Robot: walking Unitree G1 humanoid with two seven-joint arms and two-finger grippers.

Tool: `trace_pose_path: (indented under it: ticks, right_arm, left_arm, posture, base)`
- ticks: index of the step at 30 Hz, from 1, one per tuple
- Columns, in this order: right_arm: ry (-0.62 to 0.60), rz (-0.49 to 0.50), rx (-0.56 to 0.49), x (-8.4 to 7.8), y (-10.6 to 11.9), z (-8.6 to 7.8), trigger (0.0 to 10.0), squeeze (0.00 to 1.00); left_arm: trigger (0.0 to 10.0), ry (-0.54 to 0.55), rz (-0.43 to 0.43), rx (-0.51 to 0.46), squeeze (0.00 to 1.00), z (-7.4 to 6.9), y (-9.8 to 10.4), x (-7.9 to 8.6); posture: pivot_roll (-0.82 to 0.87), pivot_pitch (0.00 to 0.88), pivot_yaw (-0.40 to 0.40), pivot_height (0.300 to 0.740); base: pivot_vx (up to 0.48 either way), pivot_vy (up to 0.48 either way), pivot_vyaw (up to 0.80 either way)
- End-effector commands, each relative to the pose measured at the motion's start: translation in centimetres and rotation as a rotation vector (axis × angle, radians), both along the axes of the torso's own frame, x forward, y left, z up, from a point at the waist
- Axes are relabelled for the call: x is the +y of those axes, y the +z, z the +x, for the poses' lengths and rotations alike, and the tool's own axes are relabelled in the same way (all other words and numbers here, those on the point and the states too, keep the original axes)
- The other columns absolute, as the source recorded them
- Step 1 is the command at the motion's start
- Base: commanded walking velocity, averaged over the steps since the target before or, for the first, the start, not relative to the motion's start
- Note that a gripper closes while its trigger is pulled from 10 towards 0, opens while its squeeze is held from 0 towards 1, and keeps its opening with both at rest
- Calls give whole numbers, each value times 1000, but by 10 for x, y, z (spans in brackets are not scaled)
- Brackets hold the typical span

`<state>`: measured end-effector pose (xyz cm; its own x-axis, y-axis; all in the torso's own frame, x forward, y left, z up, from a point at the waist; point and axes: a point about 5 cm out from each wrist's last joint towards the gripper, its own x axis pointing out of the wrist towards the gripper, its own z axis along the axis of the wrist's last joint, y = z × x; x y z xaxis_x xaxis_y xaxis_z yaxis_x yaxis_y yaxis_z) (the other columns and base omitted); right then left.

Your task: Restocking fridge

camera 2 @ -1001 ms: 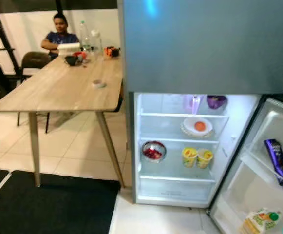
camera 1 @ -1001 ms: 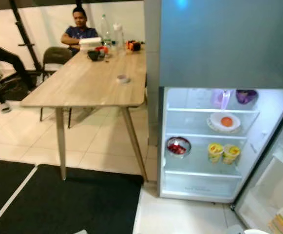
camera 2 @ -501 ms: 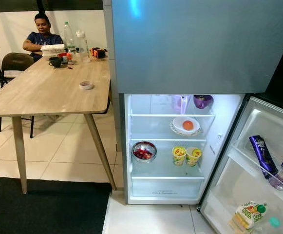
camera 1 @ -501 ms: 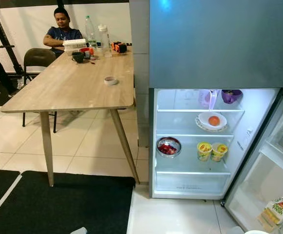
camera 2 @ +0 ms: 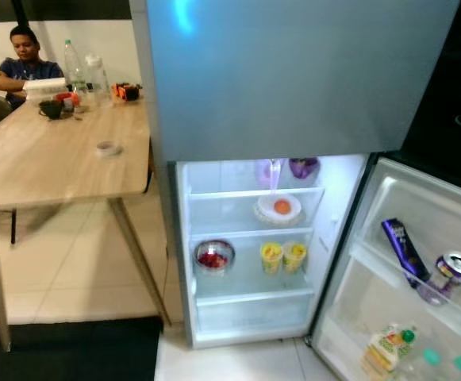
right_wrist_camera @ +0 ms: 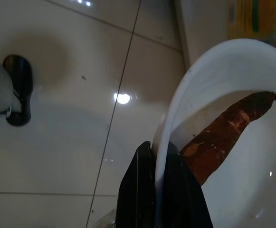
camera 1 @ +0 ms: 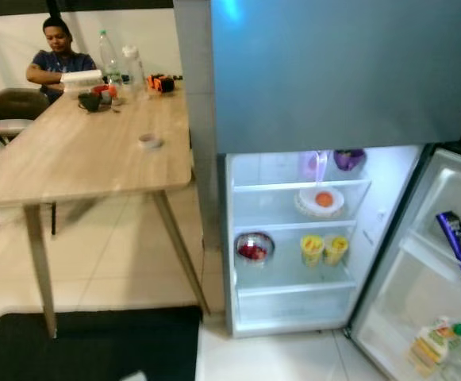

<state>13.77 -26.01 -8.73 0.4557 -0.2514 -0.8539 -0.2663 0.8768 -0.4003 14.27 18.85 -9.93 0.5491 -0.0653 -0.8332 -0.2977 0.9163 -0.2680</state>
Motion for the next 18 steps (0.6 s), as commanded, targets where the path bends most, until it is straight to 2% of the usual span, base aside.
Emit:
trace_pose_path:
  ticks: [1,12,15,18]
  right_arm:
    - [16,10,-42,7,3,12,10000,0]
    - [21,12,-45,9,3,15,10000,0]
    - [22,10,-46,9,3,15,10000,0]
    - [25,6,-44,8,3,14,10000,0]
  left_arm:
    - [10000,-3,6,13,0,-4,-1,2]
    - [10000,-1,2,12,0,-4,-1,1]
    - [10000,33,-3,8,0,-4,-1,1]
    - [10000,4,-3,2,0,-3,-1,1]
  posture:
    - [-90,0,5,740]
    - [-90,0,5,740]
    - [-90,0,5,740]
    - [-90,0,5,740]
  base:
    - [428,0,0]
    - [432,0,0]
    - [86,0,0]
    - [0,0,0]
